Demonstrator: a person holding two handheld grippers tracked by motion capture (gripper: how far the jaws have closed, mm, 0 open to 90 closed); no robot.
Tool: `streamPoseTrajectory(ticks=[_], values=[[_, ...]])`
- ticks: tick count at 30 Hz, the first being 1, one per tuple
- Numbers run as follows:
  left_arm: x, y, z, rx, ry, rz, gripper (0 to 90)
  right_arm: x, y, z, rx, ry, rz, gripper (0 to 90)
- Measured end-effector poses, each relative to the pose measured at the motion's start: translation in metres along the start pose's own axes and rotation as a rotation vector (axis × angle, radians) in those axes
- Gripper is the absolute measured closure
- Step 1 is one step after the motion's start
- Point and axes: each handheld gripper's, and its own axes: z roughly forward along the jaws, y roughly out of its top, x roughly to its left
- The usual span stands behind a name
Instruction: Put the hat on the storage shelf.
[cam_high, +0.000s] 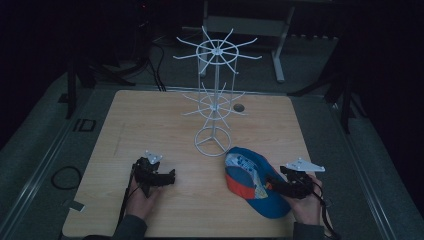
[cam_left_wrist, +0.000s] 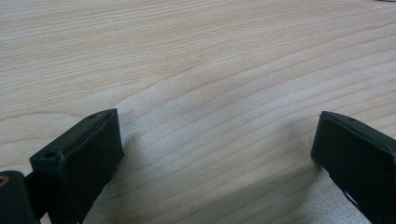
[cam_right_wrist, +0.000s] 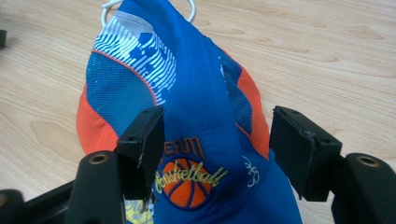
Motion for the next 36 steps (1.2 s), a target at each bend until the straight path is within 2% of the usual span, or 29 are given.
streamPoseTrajectory(ticks=[5,12,24,36], values=[[0.0,0.0,0.0,0.0,0.0,0.001,2.4,0.0,0.001,0.0,0.017,0.016,0.005,40.0],[0.0,0.0,0.0,-0.001,0.0,0.0,2.4,0.001,0.006,-0.003,0.055,0.027,-0.013,42.0],[0.0,0.0,0.0,-0.001,0.001,-0.002,2.4,0.002,0.012,0.0,0.136,0.026,-0.079,38.1],[0.0,0.0,0.0,-0.001,0.001,-0.001,2.4,0.011,0.028,0.004,0.157,0.055,-0.135,37.8]])
